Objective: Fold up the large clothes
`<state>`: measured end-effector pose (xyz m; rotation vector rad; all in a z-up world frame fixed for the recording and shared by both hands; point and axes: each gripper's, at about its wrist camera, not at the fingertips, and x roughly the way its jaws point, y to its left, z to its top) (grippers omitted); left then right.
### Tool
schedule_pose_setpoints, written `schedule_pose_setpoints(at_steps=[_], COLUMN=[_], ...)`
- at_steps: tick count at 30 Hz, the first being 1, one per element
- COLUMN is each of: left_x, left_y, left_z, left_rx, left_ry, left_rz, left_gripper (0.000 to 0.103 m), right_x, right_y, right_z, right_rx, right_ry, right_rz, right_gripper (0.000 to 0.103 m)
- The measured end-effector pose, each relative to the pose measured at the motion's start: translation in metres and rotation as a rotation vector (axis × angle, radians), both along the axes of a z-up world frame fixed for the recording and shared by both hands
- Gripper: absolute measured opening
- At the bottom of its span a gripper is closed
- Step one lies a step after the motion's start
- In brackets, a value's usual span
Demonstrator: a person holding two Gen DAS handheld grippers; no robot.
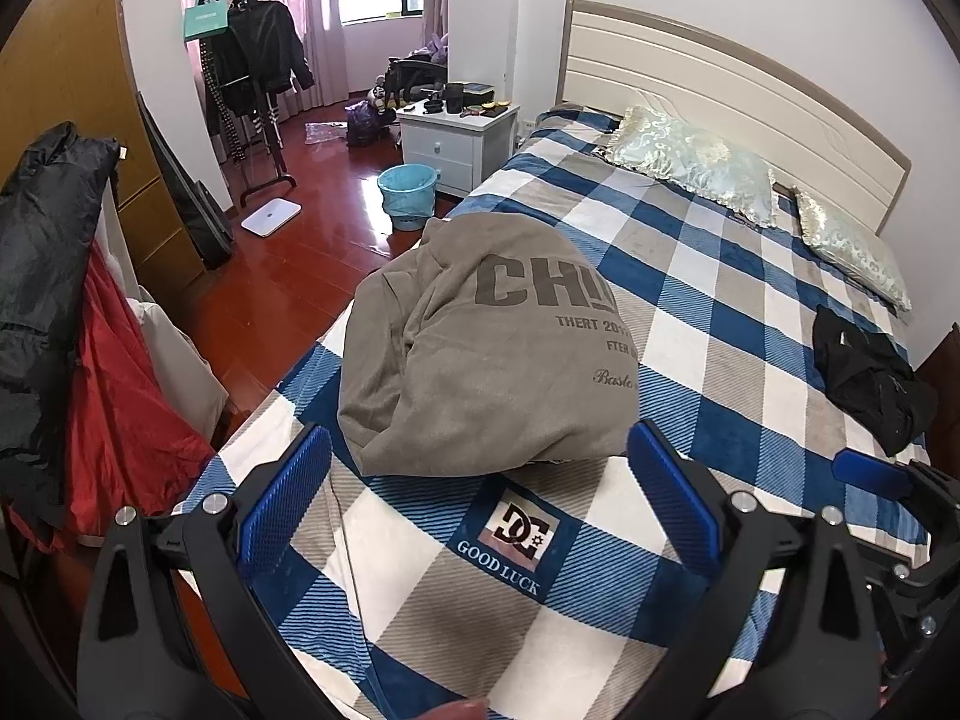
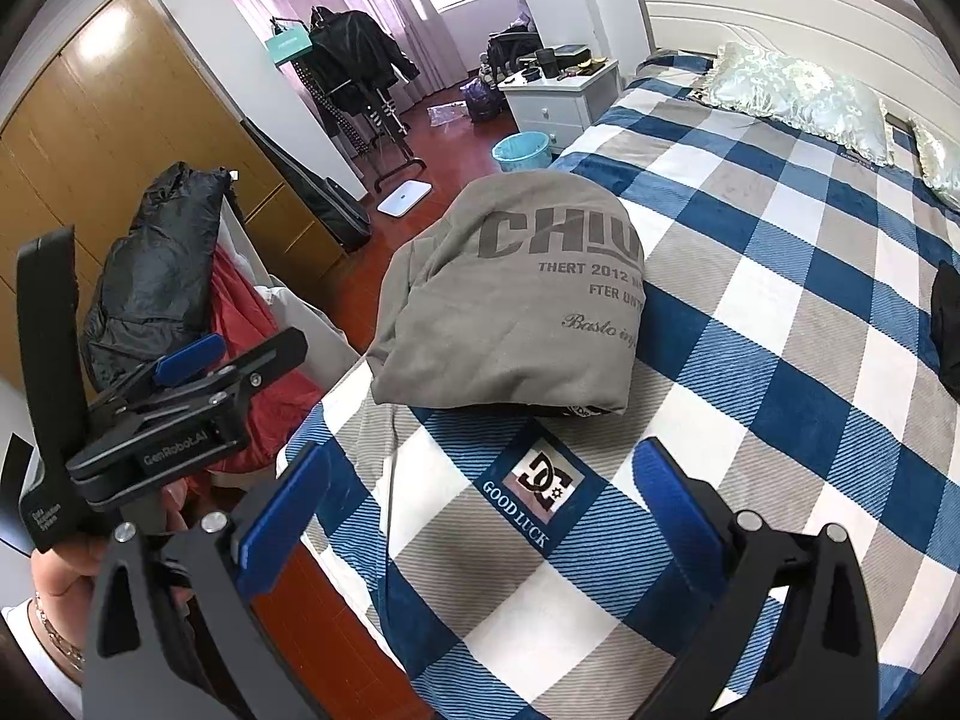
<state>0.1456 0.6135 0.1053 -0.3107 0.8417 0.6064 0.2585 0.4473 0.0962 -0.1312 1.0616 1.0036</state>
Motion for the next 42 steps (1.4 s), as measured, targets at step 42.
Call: schedule_pose_setpoints(at_steps=[42], left_x=[0.008], left_y=[0.003], left_z=[0.009], left_rx=[-0.002], left_ry=[0.005], left_rz=[-0.014], left_gripper=[0.097], right_x=[0.004], right_y=[-0.009], right_z=[-0.003], right_rx=[0.008], right_ry=[0.016], right_rz=[-0.027], right_gripper=[0.099])
